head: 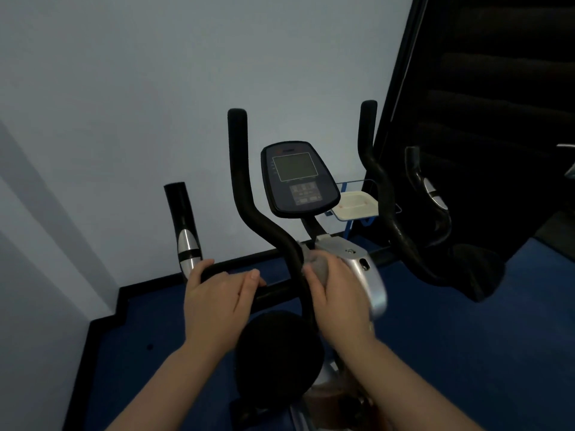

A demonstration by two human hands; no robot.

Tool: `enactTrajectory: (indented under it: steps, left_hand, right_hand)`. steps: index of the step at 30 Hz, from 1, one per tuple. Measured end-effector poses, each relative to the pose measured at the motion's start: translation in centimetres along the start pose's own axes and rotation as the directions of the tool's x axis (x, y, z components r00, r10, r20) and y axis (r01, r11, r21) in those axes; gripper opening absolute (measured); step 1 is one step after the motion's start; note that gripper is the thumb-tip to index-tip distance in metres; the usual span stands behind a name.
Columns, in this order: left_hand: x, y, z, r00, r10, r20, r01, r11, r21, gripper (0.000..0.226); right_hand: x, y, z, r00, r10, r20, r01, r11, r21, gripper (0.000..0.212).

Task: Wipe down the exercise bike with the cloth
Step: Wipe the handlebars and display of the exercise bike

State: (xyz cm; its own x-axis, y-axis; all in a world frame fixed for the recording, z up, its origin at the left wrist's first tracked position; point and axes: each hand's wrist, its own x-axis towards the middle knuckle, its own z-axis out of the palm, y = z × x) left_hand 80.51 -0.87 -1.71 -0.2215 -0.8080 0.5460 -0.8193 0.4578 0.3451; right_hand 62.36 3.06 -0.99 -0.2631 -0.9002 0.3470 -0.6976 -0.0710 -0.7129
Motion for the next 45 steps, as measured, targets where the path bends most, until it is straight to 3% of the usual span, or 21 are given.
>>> enactTrajectory:
  steps: [6,10,14,16,20,24,28,34,40,45]
  left_hand:
    - [-0.4,0.3,-0.5,1.000,0.021,0.000,-0.021,1.000,-0.018,0.056]
    - [0.2,0.5,-1.2,0.997,0.018,0.081,-0.013,0.998,-0.062,0.056]
    - [0.8,-0.8,-2.6,0.986,0.023,0.168,0.031,0.949,-0.315,0.051]
    - [3.1,-2.1,-3.9,0.993,0.050,0.106,-0.005,0.920,-0.391,0.046]
    - [9.5,-4.3,-5.6,0.987,0.158,-0.038,-0.161,0.933,-0.322,0.032]
    - [13.7,-6.3,-5.7,0.959,0.281,0.022,-0.270,0.937,-0.224,0.030]
    - [15.3,-8.6,-4.7,0.966,0.244,0.090,-0.218,0.948,-0.231,0.024]
    - [15.5,-8.2,-3.0,0.981,0.138,-0.137,-0.160,0.972,-0.170,0.024]
    - [15.3,-8.9,-2.3,0.965,0.151,-0.214,-0.201,0.951,-0.234,0.022]
    - [15.6,-9.2,-2.2,0.952,0.165,-0.260,-0.229,0.943,-0.241,0.033]
  right_hand:
    - [-2.7,0.6,-0.7,0.998,0.011,0.061,-0.024,0.976,0.218,0.035]
    - [1.1,0.1,-0.4,0.992,0.078,0.096,-0.096,0.974,0.205,0.030]
    - [0.7,-0.3,0.6,0.993,0.117,0.029,-0.120,0.966,0.227,0.018]
    - [-0.2,-0.6,0.6,0.991,0.135,-0.018,-0.126,0.958,0.258,0.018]
    - [3.9,-1.7,0.9,0.992,0.126,0.010,-0.125,0.962,0.244,0.026]
    - [6.1,-3.3,2.0,0.998,0.022,0.054,-0.034,0.970,0.242,0.021]
    - [4.5,-3.0,1.8,0.997,-0.064,0.049,0.056,0.987,0.154,0.041]
    - [9.9,-6.7,4.1,0.993,-0.088,0.077,0.081,0.993,0.089,0.043]
    - [6.9,-5.0,2.3,0.994,-0.018,0.105,0.018,1.000,-0.002,0.043]
    - [10.3,-7.6,4.7,0.998,-0.009,0.061,0.007,1.000,0.022,0.037]
